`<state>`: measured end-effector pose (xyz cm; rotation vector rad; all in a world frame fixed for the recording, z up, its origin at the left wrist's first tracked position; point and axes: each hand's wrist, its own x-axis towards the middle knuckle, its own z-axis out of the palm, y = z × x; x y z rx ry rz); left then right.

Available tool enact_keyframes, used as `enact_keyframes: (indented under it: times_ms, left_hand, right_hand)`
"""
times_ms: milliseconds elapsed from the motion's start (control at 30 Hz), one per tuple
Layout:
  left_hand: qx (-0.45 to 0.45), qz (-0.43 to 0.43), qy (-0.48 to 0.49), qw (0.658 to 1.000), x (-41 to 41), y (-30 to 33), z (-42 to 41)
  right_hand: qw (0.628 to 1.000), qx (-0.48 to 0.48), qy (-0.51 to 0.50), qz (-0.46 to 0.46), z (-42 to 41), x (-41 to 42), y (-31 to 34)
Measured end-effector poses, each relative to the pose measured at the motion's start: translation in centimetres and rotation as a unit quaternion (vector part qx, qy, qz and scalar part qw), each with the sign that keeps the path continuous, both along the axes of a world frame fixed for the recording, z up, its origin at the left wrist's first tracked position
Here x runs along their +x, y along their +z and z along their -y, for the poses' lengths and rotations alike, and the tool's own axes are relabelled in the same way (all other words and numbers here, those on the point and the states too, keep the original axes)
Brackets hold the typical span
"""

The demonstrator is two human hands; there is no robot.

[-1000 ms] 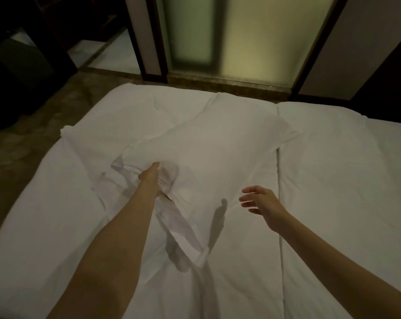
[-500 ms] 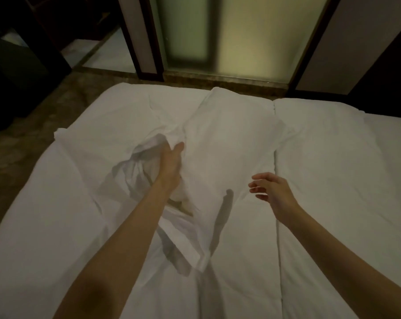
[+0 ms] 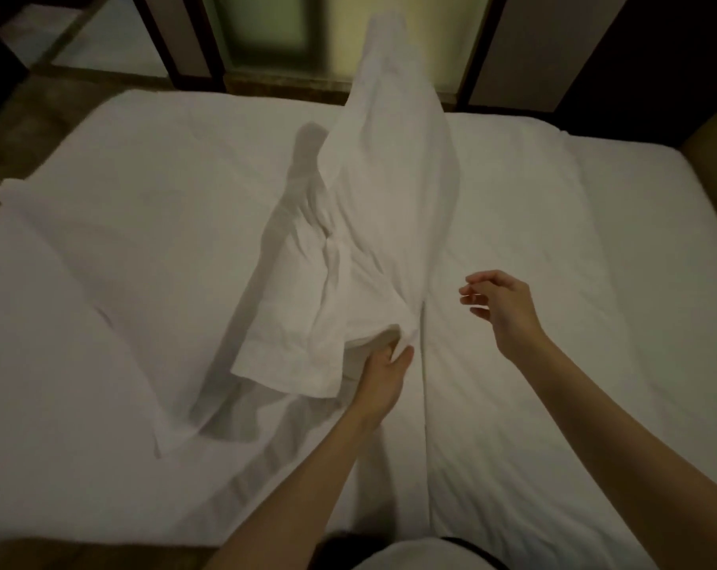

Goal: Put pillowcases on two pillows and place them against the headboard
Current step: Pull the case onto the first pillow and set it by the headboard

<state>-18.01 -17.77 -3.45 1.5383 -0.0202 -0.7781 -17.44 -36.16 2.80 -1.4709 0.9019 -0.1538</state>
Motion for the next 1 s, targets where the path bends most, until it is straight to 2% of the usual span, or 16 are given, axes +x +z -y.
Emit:
enact_keyframes:
  times_ms: [200,333,400,500,600,667,733,800,900,1000]
  left_hand:
    - [0.079,0.006,-0.043,0.996,-6.0,-1.6,4.2]
    - [0.203,0.031,-0.09,0.975,-11.5,-2.0,8.8]
    - [0.235,0.039,-0.106,0.965,-13.9,-1.6,10.7]
    - [0.243,0.072,-0.126,0.959,-16.9,-0.9,13.0]
    - [0.231,0.056,-0.141,0.961,-18.5,0.8,14.6]
    - [0.27,0.06,-0.189,0.942,-18.6,1.5,15.0]
    - [0.33,0.094,-0.254,0.904,-18.4,2.6,15.1]
    - [0.333,0.138,-0.288,0.887,-18.0,3.7,15.2]
    - [0.305,0.182,-0.241,0.903,-16.6,4.8,15.7]
    - [0.256,0.142,-0.152,0.944,-13.9,4.4,16.4]
  right_hand:
    - [0.999,-0.009,-0.024,-0.029,5.8,-7.5,-1.2]
    - [0.999,-0.008,-0.025,-0.037,11.4,-13.5,-1.8]
    - [0.999,-0.007,-0.017,-0.045,13.5,-15.9,-2.2]
    - [0.998,-0.002,-0.005,-0.06,16.2,-19.3,-3.1]
    - [0.997,0.017,0.0,-0.071,17.7,-21.5,-4.0]
    - [0.997,0.03,0.005,-0.077,17.8,-22.0,-4.7]
    - [0.996,0.041,0.011,-0.08,17.8,-22.0,-5.2]
    - [0.995,0.048,0.014,-0.082,17.7,-21.8,-5.5]
    - [0.995,0.058,0.011,-0.084,17.4,-20.8,-6.0]
    - [0.994,0.064,0.004,-0.087,17.2,-19.4,-6.5]
